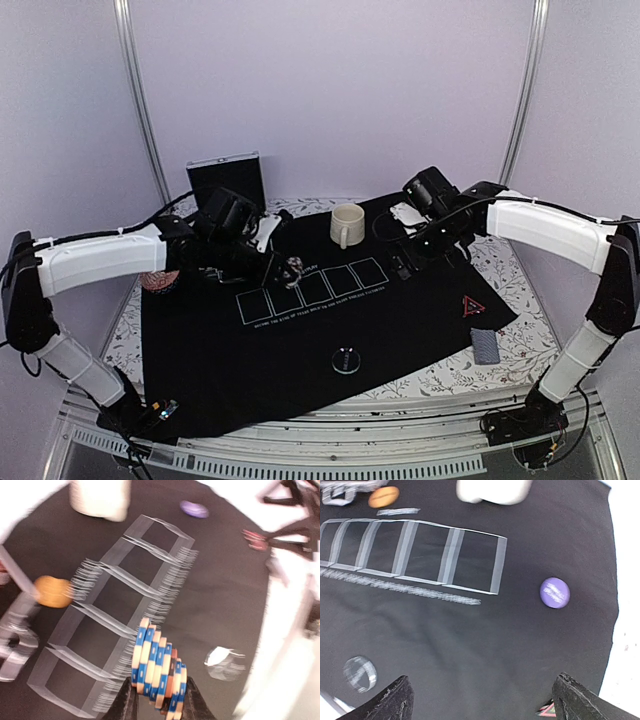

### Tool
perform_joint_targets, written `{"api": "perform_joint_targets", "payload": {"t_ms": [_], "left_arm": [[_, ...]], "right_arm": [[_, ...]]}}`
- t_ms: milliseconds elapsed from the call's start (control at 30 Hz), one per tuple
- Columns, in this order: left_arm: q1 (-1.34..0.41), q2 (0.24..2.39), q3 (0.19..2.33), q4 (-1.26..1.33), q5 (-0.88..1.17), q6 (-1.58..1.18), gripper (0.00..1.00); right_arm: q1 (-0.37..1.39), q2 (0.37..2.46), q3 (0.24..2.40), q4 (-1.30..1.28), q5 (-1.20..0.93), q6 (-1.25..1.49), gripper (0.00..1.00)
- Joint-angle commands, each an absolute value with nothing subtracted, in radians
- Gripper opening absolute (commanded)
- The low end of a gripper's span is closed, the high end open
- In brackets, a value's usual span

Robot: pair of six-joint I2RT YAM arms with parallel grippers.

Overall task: Distribute texas hold em gaming equipment
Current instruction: Place the pile of poker chips on the poker table mat.

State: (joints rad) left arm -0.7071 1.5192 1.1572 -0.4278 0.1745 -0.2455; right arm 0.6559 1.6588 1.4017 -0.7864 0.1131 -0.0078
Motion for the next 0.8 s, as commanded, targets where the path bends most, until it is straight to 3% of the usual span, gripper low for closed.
{"api": "perform_joint_targets", "payload": {"t_ms": [0, 133, 333, 767], "left_arm": [[-0.800, 1.401, 0.971, -0.137, 0.275, -0.646, 0.00], [-0.837, 1.272, 0.767, -0.001, 0.310, -0.932, 0.00], [-0.877, 1.217, 0.536, 0.152, 0.324, -1.100, 0.00], [-0.883, 1.452, 0.400, 0.521, 0.500, -1.232, 0.00]], "right_arm": [[0.841, 1.566, 1.405, -0.811, 0.168, 0.028, 0.99], [1.003, 1.520, 1.347, -0.670, 0.040, 0.024, 0.99], [1.193, 1.628, 1.294, -0.458, 0.015, 0.031, 0.99], [1.222, 1.877, 1.318, -0.338, 0.010, 0.048, 1.00]]}}
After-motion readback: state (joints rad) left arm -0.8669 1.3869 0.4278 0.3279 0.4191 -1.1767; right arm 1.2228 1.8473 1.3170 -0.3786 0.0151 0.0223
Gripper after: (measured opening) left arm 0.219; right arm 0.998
